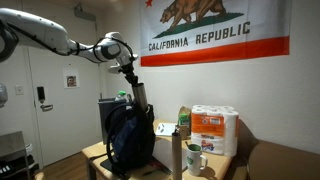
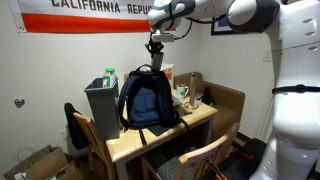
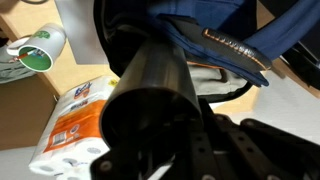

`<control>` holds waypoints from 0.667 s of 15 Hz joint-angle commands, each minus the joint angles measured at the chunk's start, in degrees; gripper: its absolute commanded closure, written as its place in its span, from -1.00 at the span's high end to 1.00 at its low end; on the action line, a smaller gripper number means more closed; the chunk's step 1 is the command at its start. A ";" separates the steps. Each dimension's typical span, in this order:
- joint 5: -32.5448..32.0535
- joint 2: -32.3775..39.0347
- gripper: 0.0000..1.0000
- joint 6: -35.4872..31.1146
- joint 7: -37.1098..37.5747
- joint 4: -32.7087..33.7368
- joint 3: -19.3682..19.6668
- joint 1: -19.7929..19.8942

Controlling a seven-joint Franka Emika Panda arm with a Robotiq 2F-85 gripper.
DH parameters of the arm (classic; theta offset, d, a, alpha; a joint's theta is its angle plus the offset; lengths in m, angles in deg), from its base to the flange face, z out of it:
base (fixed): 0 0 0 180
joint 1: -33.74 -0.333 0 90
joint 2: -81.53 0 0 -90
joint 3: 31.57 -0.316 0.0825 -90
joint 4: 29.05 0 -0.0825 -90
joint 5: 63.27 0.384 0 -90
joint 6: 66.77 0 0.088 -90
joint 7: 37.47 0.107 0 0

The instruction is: Place the flask in the backpack

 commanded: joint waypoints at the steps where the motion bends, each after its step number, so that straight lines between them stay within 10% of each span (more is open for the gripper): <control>1: 0.18 -3.26 -0.96 -0.32 -1.54 -4.92 -1.16 0.71; 10: 0.56 -2.84 -0.96 -8.26 -1.13 -7.97 -1.35 1.16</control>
